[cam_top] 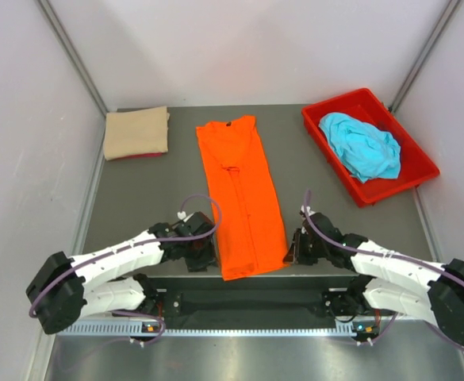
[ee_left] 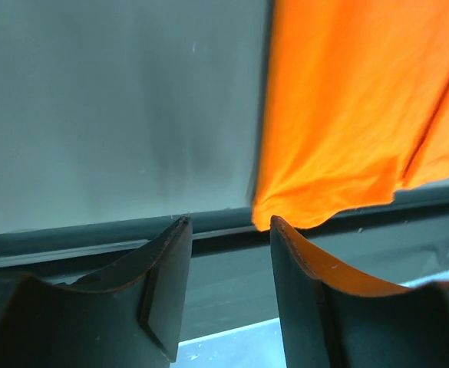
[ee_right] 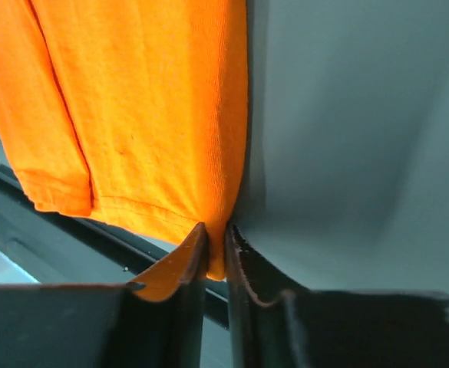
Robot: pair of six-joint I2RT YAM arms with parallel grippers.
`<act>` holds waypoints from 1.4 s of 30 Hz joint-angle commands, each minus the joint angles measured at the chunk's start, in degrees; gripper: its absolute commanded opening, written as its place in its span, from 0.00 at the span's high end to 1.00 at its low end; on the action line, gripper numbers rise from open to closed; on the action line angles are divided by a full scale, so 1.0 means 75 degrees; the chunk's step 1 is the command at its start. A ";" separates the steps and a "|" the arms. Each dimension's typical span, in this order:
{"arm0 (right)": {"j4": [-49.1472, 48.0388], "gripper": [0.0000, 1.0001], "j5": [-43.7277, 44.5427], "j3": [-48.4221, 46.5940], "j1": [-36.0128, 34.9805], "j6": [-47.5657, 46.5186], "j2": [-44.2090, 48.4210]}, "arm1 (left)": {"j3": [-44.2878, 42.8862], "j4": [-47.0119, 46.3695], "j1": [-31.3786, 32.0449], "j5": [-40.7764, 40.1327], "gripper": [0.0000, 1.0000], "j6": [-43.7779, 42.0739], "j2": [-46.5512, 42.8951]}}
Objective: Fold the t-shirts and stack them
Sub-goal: Fold the tshirt
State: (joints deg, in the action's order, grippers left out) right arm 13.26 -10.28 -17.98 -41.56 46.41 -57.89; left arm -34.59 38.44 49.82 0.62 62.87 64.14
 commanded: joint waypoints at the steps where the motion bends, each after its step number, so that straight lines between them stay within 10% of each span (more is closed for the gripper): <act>1: 0.0377 0.87 0.0680 0.0182 -0.0399 0.0443 -0.0063 | 0.0649 -0.1092 0.0106 0.0842 0.50 0.0428 -0.0313; 11: 0.1325 0.45 0.1289 -0.0134 -0.0599 0.0620 0.0276 | 0.1341 -0.2019 0.0622 0.0983 0.50 0.1143 -0.0208; 34: 0.1350 0.98 0.1535 0.0217 -0.0599 0.0843 0.0581 | 0.1706 -0.2173 0.0775 0.0586 0.54 0.1719 -0.0406; 42: 0.1525 0.76 0.1535 0.0194 -0.0599 0.0866 0.0863 | 0.2219 -0.3048 0.0775 0.0713 0.48 0.2104 -0.1310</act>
State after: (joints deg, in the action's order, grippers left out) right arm 20.38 -0.54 -17.76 -45.60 53.47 -51.96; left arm -20.27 20.80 55.46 5.58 76.03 55.53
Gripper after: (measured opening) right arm 0.227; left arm 0.516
